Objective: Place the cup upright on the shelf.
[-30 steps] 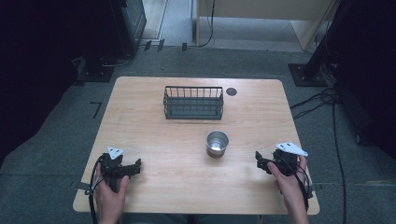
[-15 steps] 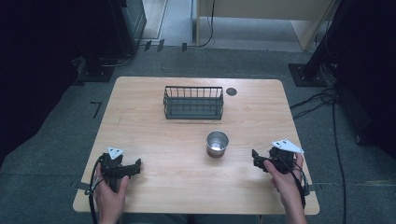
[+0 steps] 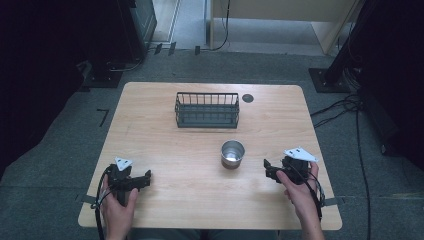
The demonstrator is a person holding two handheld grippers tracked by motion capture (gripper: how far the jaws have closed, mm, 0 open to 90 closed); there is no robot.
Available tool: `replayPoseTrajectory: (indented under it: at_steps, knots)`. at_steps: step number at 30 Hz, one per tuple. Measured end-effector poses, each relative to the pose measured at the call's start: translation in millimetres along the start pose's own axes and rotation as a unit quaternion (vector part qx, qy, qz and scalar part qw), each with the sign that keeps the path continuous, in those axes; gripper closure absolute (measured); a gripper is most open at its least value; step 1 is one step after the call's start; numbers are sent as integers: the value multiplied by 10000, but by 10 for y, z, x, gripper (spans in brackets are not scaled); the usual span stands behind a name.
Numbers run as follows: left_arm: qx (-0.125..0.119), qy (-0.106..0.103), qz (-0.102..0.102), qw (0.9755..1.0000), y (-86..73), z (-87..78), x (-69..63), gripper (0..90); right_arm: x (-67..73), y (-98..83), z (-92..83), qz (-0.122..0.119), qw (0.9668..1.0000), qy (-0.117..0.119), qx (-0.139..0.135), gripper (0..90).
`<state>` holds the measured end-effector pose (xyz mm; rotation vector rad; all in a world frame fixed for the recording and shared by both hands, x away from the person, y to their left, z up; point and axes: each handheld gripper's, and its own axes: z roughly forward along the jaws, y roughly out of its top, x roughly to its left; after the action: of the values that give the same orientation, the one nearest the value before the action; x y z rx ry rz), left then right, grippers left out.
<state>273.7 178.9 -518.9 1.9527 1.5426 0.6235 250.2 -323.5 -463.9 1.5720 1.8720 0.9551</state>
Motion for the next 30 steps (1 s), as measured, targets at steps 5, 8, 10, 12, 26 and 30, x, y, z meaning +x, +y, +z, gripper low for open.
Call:
replayPoseTrajectory:
  at_steps: [5, 8, 10, 12, 26, 30]
  knots:
    - [0, 0, 0, 10000, 0, 0, 0, 0, 58, 18, 22, -30, 10000, 72, 10, 96]
    - [-1, 0, 0, 10000, 0, 0, 0, 0, 101, 30, 37, -42, 9999, 144, 30, 94]
    - [0, 0, 0, 10000, 0, 0, 0, 0, 117, 34, 44, -61, 9998, 159, 35, 92]
    - [1, 1, 3, 10000, 0, 0, 0, 0, 162, 51, 59, -78, 9997, 211, 35, 87]
    - [1, 0, 0, 10000, 0, 0, 0, 0, 407, 133, 134, -225, 9985, 494, 67, 52]
    - [0, 0, 0, 10000, 0, 0, 0, 0, 475, 141, 163, -248, 9980, 578, 77, 48]
